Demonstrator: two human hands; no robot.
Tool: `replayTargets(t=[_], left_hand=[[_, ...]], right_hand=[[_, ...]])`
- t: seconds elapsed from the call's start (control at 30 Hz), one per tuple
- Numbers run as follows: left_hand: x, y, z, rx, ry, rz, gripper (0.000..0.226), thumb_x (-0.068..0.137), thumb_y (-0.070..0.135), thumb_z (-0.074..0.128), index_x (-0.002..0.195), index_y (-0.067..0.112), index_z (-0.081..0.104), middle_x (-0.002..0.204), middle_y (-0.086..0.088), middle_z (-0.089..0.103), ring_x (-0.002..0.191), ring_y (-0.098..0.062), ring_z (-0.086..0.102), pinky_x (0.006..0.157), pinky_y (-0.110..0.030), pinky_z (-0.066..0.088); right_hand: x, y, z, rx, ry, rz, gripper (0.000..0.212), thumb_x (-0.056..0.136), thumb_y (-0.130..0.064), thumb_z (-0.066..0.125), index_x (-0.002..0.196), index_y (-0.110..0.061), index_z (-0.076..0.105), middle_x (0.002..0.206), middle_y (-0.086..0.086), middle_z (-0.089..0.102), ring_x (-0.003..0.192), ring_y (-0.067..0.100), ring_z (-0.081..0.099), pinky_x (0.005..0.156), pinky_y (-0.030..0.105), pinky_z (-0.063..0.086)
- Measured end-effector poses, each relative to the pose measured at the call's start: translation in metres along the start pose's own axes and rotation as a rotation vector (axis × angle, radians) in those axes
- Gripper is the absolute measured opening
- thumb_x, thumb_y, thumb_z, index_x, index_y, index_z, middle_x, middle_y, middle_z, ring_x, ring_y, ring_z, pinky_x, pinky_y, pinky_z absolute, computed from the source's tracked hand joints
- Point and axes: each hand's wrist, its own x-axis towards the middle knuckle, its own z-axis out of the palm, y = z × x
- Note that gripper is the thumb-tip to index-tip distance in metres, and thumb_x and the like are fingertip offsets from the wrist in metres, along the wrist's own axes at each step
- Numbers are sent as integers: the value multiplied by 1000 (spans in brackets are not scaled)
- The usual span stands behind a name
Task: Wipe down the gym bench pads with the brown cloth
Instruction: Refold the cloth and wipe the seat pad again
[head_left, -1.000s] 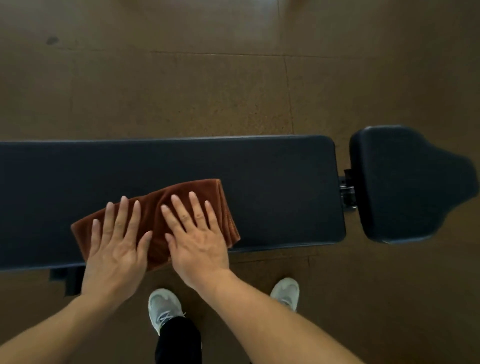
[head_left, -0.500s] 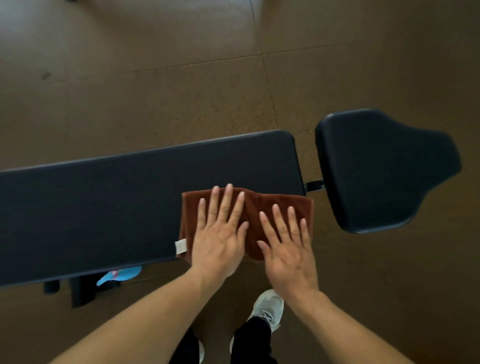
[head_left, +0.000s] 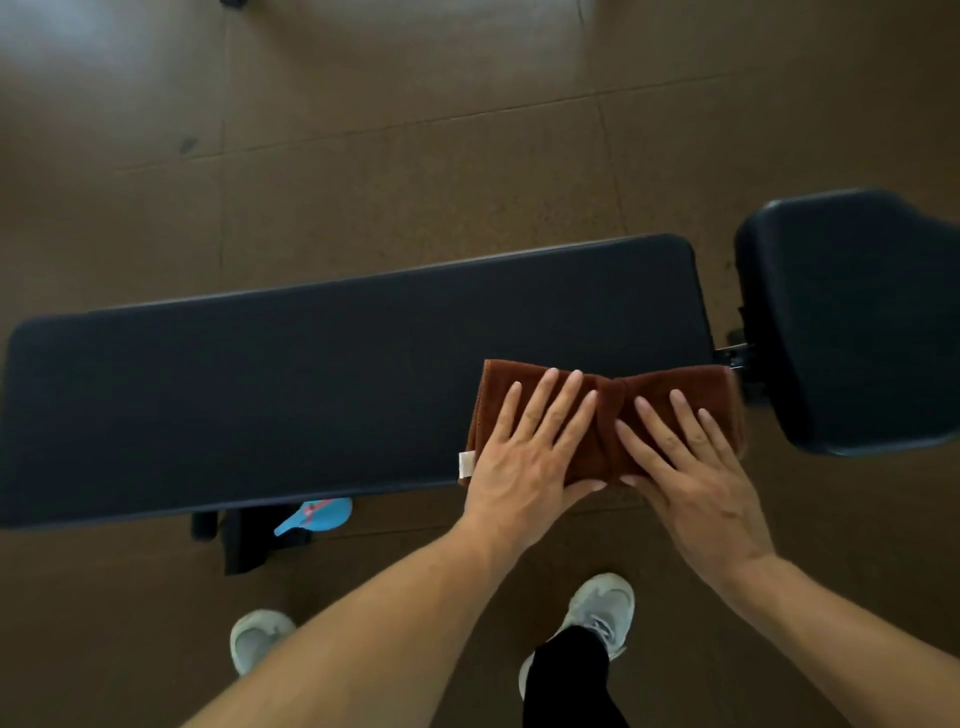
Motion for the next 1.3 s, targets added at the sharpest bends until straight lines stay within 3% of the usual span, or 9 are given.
replayTargets(t=[0.23, 0.37, 0.5, 0.67, 0.8, 1.03, 1.3], left_hand=[[-98, -110, 9, -38, 41, -141, 88, 100, 59, 46, 165, 24, -3, 173, -2, -6, 158, -22, -13, 128, -52, 5], [-180, -213, 9, -20, 35, -250, 89, 100, 55, 49, 165, 22, -3, 173, -3, -8, 159, -22, -11, 128, -54, 10], [-271, -325, 3, 42, 39, -370, 86, 99, 53, 47, 165, 17, 6, 173, -7, 1, 159, -25, 0, 126, -55, 19], [-345, -437, -8, 118, -64, -446, 86, 96, 61, 29, 165, 15, 2, 173, -7, 0, 159, -27, 3, 122, -59, 26], [-343, -450, -13, 156, -108, -360, 91, 96, 69, 23, 164, 9, 9, 172, -15, 4, 159, -32, 4, 124, -58, 17], [-299, -385, -8, 91, -48, -310, 95, 95, 69, 28, 163, 5, 8, 172, -18, 1, 159, -35, 4, 126, -56, 6], [-143, -197, -4, -5, -63, -161, 99, 95, 76, 25, 164, 10, 1, 172, -14, -7, 159, -31, -4, 124, -52, 3]], right_hand=[[52, -129, 16, -32, -18, -136, 59, 102, -35, 44, 159, -25, 34, 166, 9, 32, 156, 34, 22, 126, 53, 19], [95, -253, 34, 21, -46, -210, 65, 99, -28, 64, 158, -26, 37, 166, 8, 30, 156, 34, 22, 127, 53, 18], [149, -395, 55, 105, -146, -285, 68, 99, -29, 65, 160, -29, 34, 168, 3, 26, 157, 32, 17, 127, 52, 19], [207, -511, 62, 157, -275, -393, 64, 108, -30, 47, 164, -30, 15, 172, 0, 2, 158, 29, -11, 128, 48, -7], [211, -502, 67, 92, -319, -449, 67, 111, -41, 38, 165, -30, 1, 172, -3, -11, 156, 24, -22, 128, 48, -8], [175, -421, 64, 60, -287, -365, 70, 109, -46, 38, 165, -32, -1, 173, -2, -10, 158, 25, -20, 129, 51, -3], [87, -195, 25, 10, -244, -179, 70, 109, -45, 41, 166, -33, 3, 174, -2, -3, 160, 24, -11, 129, 50, 1]])
